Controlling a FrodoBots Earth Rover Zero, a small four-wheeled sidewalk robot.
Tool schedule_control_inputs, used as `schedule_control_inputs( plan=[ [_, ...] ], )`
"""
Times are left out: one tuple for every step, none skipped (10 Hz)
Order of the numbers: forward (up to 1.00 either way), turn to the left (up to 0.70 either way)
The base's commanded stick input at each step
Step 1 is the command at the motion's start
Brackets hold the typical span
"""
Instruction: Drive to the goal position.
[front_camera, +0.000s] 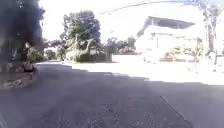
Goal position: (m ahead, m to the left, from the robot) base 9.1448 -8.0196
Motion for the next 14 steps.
schedule_control_inputs(
  plan=[
    [0.7,-0.02],
    [0.7,-0.02],
    [0.7,-0.02],
    [0.7,-0.02],
    [0.7,-0.02],
    [0.7,-0.02],
    [0.7,-0.02],
    [0.7,-0.02],
    [0.7,-0.02],
    [0.7,-0.02],
    [0.7,-0.02],
    [0.7,-0.02],
    [0.7,-0.04],
    [0.7,-0.24]
  ],
)
